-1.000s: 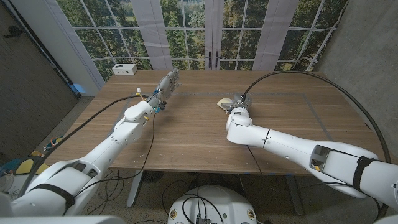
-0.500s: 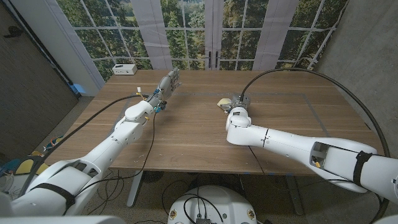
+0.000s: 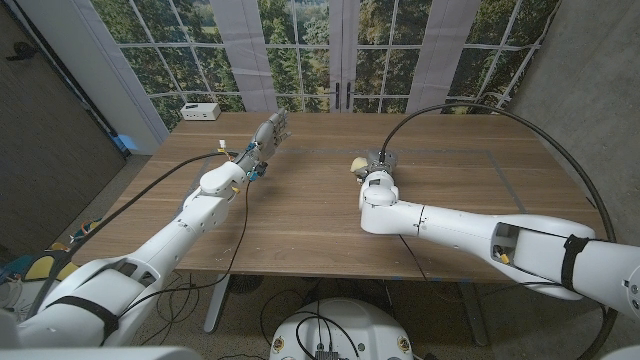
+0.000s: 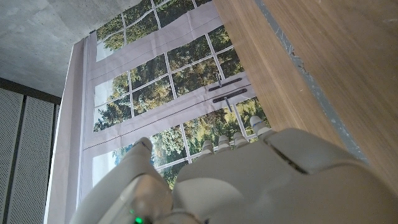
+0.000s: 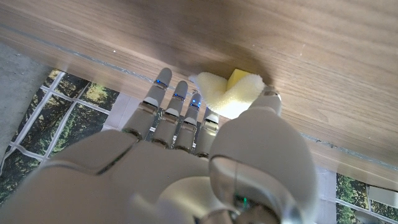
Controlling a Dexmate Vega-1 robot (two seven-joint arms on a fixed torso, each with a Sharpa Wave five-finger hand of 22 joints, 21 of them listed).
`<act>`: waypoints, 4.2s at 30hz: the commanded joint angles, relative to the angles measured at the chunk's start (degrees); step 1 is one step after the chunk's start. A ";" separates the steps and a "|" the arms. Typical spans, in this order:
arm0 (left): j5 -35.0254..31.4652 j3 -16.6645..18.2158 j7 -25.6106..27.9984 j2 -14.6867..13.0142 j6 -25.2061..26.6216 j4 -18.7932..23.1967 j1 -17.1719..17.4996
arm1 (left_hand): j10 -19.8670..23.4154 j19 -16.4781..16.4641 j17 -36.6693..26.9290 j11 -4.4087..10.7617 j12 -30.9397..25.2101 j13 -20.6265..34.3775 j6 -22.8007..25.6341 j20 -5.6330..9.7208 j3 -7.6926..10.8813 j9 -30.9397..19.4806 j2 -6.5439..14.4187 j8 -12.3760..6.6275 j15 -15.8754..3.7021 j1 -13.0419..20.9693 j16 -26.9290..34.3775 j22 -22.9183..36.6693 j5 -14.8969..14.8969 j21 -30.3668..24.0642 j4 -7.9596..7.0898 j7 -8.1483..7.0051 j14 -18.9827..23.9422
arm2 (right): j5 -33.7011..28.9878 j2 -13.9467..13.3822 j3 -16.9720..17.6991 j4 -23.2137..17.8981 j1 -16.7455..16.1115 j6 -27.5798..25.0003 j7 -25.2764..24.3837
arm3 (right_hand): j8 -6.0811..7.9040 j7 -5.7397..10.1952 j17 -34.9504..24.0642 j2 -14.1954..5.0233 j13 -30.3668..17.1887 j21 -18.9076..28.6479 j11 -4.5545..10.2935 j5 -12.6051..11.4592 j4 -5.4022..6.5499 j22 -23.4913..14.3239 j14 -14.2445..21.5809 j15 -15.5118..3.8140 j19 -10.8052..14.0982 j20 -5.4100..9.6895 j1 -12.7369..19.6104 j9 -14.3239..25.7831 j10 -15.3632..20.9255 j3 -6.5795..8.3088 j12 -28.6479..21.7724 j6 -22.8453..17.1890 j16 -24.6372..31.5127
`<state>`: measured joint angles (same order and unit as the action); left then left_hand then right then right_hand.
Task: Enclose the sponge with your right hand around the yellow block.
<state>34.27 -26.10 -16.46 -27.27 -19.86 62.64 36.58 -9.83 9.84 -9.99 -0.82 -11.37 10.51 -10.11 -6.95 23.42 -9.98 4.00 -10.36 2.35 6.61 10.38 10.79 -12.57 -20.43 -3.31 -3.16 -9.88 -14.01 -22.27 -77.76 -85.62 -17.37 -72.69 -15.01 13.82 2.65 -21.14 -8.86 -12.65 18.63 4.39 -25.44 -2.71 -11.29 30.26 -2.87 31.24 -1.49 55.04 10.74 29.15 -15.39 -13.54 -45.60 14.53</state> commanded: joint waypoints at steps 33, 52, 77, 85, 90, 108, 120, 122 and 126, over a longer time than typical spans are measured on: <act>-0.39 -0.36 0.33 0.16 0.35 0.67 -0.20 | -9.86 0.44 -0.12 -0.15 -0.25 0.18 -4.30 -0.30 -0.12 -0.12 0.40 -0.14 0.40 0.47 0.13 0.21 0.02 0.43 0.16 -0.18 -9.77 | -5.24 1.52 11.94 0.34 -9.67 3.89 -16.11 | 7.75 -3.31 -2.20 -2.33 -2.25 3.75 1.67 -0.05 0.50 -1.16 8.07 -7.44 3.85 2.98 8.20 4.19 13.40 3.34 -2.96 -21.34 3.59; 0.02 0.02 0.85 -0.79 0.82 3.14 1.26 | -9.84 0.39 -0.12 -0.17 -0.26 0.18 -4.26 -0.33 -0.22 -0.12 0.46 -0.15 0.35 0.47 0.14 0.22 0.02 0.61 0.17 -0.23 -9.75 | -6.10 1.51 18.49 -2.94 -14.28 7.84 -20.36 | 9.31 -3.50 -2.73 -2.03 -2.86 4.40 1.96 0.63 1.71 -1.19 8.58 -7.38 3.67 2.84 9.06 5.76 14.28 4.42 -2.58 -21.03 3.66; -0.04 0.48 2.13 -2.37 1.24 6.91 3.39 | -9.82 0.30 -0.12 -0.18 -0.28 0.17 -4.20 -0.38 -0.33 -0.12 0.54 -0.17 0.39 0.50 0.13 0.23 0.02 0.85 0.20 -0.18 -9.75 | 2.88 0.59 32.20 -10.55 -21.93 17.67 -21.25 | 10.17 -3.69 -2.95 -1.71 -3.46 4.96 1.49 1.45 2.82 -1.15 8.88 -7.35 3.13 2.89 9.89 6.12 14.84 5.08 -2.03 -20.73 3.38; 0.07 0.85 3.32 -2.89 1.58 8.73 4.62 | -9.81 0.29 -0.12 -0.16 -0.28 0.17 -4.18 -0.30 -0.37 -0.12 0.55 -0.17 0.29 0.49 0.13 0.24 0.02 0.92 0.20 -0.21 -9.73 | 5.99 -0.27 34.99 -12.77 -23.53 20.29 -21.01 | 10.52 -3.85 -2.99 -1.66 -3.66 5.14 1.44 1.70 3.16 -1.13 8.98 -7.28 2.95 2.87 10.18 6.22 15.08 5.27 -1.88 -20.82 3.26; 0.15 0.88 3.43 -3.21 1.80 9.53 5.07 | -9.79 0.23 -0.12 -0.18 -0.29 0.17 -4.16 -0.36 -0.39 -0.12 0.55 -0.17 0.31 0.49 0.14 0.24 0.02 0.94 0.20 -0.21 -9.71 | 7.27 -0.73 35.84 -13.73 -24.10 21.68 -21.05 | 10.77 -3.92 -3.02 -1.63 -3.77 5.26 1.03 1.85 3.40 -1.11 9.07 -7.18 2.87 2.84 10.31 6.40 15.15 5.35 -1.76 -20.76 3.20; 0.44 1.42 4.00 -4.28 1.80 11.82 6.73 | -9.81 0.17 -0.12 -0.13 -0.28 0.17 -4.18 -0.35 -0.47 -0.12 0.59 -0.16 0.35 0.49 0.13 0.25 0.02 1.09 0.22 -0.20 -9.72 | 16.49 -3.72 42.59 -17.29 -27.92 31.59 -17.34 | 11.22 -3.93 -3.19 -1.61 -4.17 5.63 1.13 2.31 4.27 -1.06 8.97 -7.23 2.44 3.01 10.68 6.55 14.92 5.60 -1.15 -20.34 2.90; 0.54 2.20 5.07 -5.57 1.59 14.29 8.81 | -9.78 0.15 -0.12 -0.13 -0.29 0.17 -4.12 -0.39 -0.53 -0.12 0.62 -0.17 0.31 0.50 0.16 0.25 0.02 1.22 0.23 -0.19 -9.61 | 24.14 -3.88 46.97 -18.38 -30.09 36.52 -15.97 | 11.73 -4.04 -3.33 -1.66 -4.42 5.89 0.37 2.54 4.77 -1.03 9.04 -7.10 2.21 2.97 11.04 6.98 15.40 5.88 -1.06 -20.06 2.76; 1.00 2.29 4.66 -5.62 1.63 14.37 8.99 | -9.77 0.06 -0.12 -0.15 -0.30 0.17 -4.12 -0.41 -0.53 -0.12 0.63 -0.17 0.34 0.51 0.16 0.25 0.02 1.20 0.23 -0.18 -9.61 | 25.38 -4.13 47.62 -18.26 -30.45 38.16 -15.52 | 11.79 -4.05 -3.36 -1.67 -4.46 5.92 0.35 2.57 4.86 -1.02 9.03 -7.06 2.17 2.96 11.08 7.02 15.46 5.93 -1.05 -20.01 2.73; 0.92 2.50 5.34 -5.99 1.74 15.31 9.77 | -9.77 0.04 -0.12 -0.15 -0.30 0.17 -4.13 -0.38 -0.55 -0.12 0.64 -0.16 0.34 0.51 0.15 0.26 0.02 1.24 0.24 -0.18 -9.61 | 26.81 -4.79 48.03 -18.36 -30.63 39.51 -15.16 | 11.90 -4.10 -3.41 -1.72 -4.53 5.95 0.43 2.63 5.00 -1.01 9.01 -7.14 2.04 2.97 11.15 7.05 15.46 6.02 -0.99 -20.01 2.70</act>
<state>34.88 -24.21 -11.86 -32.35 -18.02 75.96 44.61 -9.83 9.84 -9.99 -0.82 -11.38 10.51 -10.11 -6.95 23.19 -9.99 4.23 -10.36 2.35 6.83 10.38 10.78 -12.57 -19.46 -3.09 -3.16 -9.88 7.39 -25.99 -32.70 -103.46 -46.46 -38.10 -31.53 22.24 0.69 -24.35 -9.58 -16.91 24.18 4.99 -22.83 1.93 -12.26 38.68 -3.58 33.45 1.32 64.96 14.80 44.44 -9.39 -14.58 -47.52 17.34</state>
